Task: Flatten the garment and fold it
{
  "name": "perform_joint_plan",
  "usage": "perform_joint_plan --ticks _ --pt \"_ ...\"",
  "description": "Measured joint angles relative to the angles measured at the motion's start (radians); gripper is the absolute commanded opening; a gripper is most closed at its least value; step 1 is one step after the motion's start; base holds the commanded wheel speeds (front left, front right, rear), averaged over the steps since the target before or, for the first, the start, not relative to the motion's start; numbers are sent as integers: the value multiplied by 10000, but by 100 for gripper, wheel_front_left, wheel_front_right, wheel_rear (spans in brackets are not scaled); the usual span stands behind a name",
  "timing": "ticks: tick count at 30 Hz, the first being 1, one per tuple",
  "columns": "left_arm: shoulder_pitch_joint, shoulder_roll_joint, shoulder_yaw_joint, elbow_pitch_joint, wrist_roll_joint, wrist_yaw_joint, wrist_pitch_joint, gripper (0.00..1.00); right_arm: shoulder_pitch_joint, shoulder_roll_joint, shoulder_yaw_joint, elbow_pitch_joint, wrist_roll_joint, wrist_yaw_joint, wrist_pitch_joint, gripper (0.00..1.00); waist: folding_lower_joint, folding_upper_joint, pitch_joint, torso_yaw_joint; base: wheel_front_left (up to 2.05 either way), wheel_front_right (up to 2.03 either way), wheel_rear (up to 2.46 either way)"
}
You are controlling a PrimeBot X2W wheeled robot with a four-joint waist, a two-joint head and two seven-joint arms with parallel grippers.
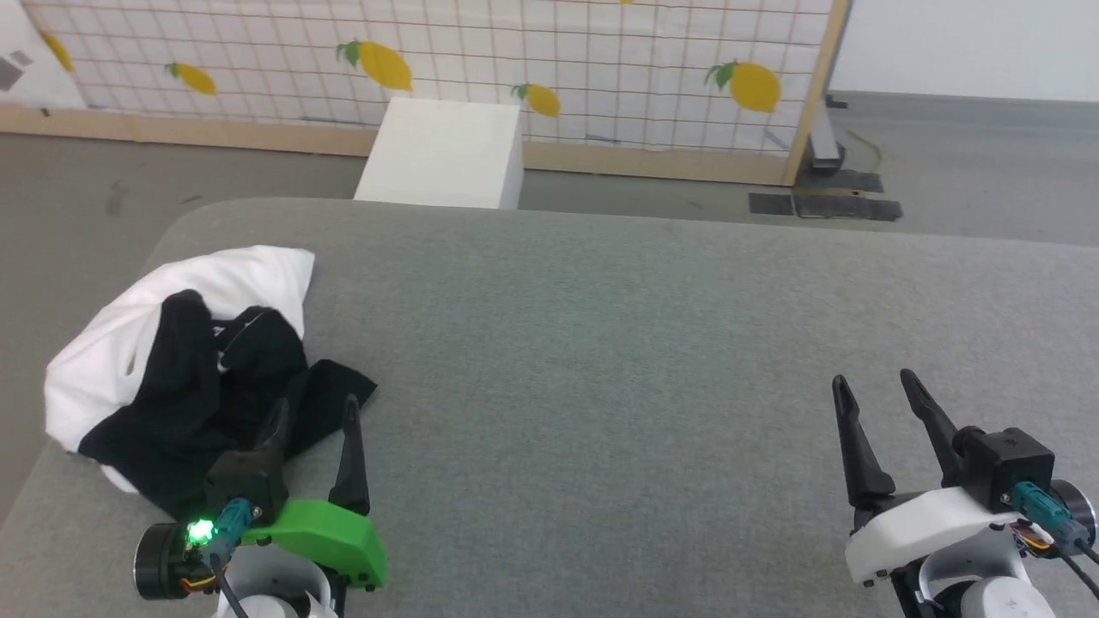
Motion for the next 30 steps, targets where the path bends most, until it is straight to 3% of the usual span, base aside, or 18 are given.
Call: perform_joint_plan --ticks 30 --pt "1 0 165 405 -322 63 -623 100 100 0 -33 497 571 0 -614 100 0 0 -42 2112 0 0 0"
